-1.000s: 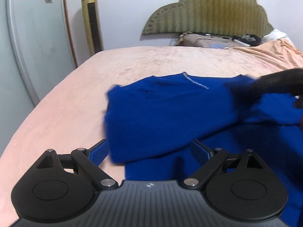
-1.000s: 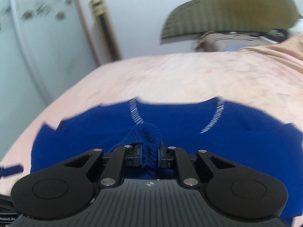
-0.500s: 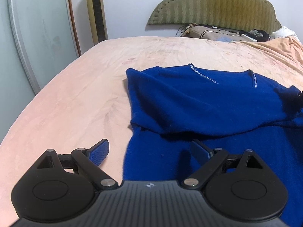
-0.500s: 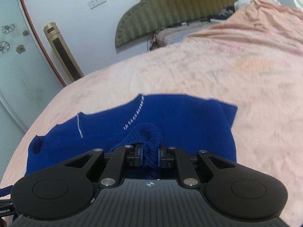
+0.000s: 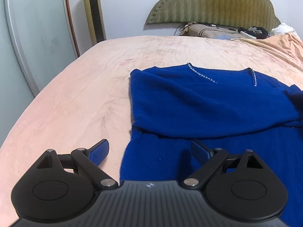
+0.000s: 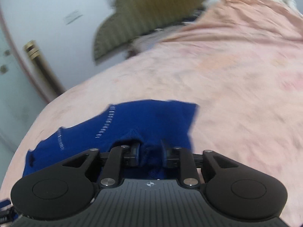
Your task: Fold small clothes
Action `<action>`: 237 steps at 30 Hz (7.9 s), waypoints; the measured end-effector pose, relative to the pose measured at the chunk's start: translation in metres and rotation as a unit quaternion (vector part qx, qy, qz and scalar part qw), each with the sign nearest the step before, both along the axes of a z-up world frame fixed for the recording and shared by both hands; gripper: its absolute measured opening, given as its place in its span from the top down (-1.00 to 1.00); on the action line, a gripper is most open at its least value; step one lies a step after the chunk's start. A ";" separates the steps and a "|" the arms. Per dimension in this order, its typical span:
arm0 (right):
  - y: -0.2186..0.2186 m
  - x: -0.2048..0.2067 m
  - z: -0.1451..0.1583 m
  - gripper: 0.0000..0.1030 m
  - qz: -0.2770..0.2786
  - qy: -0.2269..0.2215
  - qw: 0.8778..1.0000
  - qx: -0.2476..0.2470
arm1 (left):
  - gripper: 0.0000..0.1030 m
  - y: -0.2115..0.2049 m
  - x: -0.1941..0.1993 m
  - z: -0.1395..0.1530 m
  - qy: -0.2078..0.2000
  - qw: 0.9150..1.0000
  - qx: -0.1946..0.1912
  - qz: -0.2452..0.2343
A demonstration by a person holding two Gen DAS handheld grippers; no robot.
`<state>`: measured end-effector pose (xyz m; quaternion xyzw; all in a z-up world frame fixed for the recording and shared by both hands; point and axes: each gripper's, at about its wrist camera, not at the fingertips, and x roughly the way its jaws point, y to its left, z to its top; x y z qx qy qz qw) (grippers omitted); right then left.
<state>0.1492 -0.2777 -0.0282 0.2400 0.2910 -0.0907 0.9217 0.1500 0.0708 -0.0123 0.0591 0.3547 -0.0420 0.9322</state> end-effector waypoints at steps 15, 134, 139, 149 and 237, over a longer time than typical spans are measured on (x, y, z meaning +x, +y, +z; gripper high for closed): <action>0.015 -0.014 0.008 -0.23 -0.068 0.001 0.993 -0.099 | -0.82 -0.024 -0.023 0.005 0.008 1.000 -0.011 -0.024; 0.085 -0.280 0.058 0.77 0.263 -0.034 0.964 -0.014 | 0.77 0.067 -0.221 0.053 0.006 0.976 -0.177 -0.127; 0.088 -0.280 0.049 0.77 0.269 -0.021 0.963 -0.006 | -0.83 0.079 -0.216 0.014 0.098 0.969 -0.209 -0.092; 0.094 -0.279 0.046 0.77 0.274 -0.020 0.962 -0.003 | -0.37 0.054 -0.216 -0.017 0.116 0.950 -0.262 -0.121; 0.088 -0.202 0.059 0.77 0.167 -0.096 0.979 -0.069 | 0.78 -0.060 -0.124 0.053 -0.048 0.997 0.024 -0.057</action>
